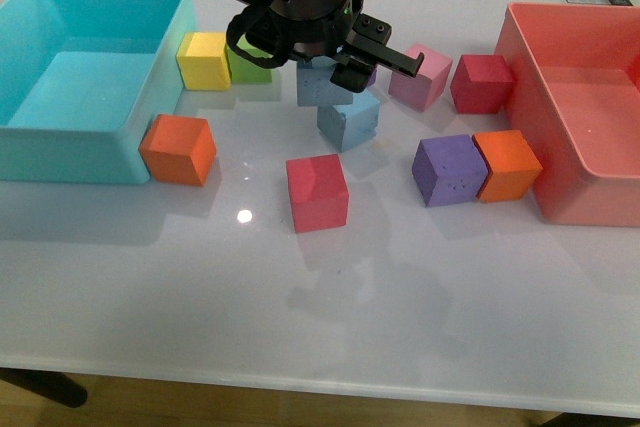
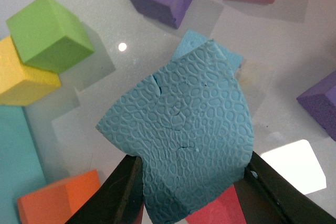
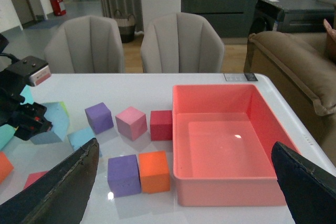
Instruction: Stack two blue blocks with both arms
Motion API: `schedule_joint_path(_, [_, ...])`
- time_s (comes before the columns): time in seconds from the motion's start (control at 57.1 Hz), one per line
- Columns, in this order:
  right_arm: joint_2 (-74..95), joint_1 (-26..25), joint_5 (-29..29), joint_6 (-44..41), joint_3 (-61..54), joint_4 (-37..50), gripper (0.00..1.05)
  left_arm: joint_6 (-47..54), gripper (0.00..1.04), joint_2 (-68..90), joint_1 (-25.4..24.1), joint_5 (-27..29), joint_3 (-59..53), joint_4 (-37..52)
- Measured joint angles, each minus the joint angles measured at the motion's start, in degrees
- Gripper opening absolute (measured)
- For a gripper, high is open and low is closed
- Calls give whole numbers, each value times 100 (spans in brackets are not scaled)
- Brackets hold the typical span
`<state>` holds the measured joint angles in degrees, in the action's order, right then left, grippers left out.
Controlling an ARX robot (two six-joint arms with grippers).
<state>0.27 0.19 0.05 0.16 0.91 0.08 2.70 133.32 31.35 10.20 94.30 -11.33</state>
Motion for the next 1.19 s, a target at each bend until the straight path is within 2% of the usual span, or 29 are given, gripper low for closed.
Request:
schedule_joint_path(0.631, [0, 0, 4, 0, 0, 0, 96, 658, 39, 1045, 33, -205, 1434, -501])
schedule_joint_path(1.052, [0, 0, 4, 0, 0, 0, 96, 758, 39, 1309, -33, -273, 1755, -629])
schedule_joint_path(1.122, [0, 0, 4, 0, 0, 0, 96, 756, 56, 1329, -33, -304, 1764, -632])
schedule_joint_path(1.192, [0, 0, 4, 0, -2, 0, 96, 756, 66, 1329, -33, -317, 1764, -632])
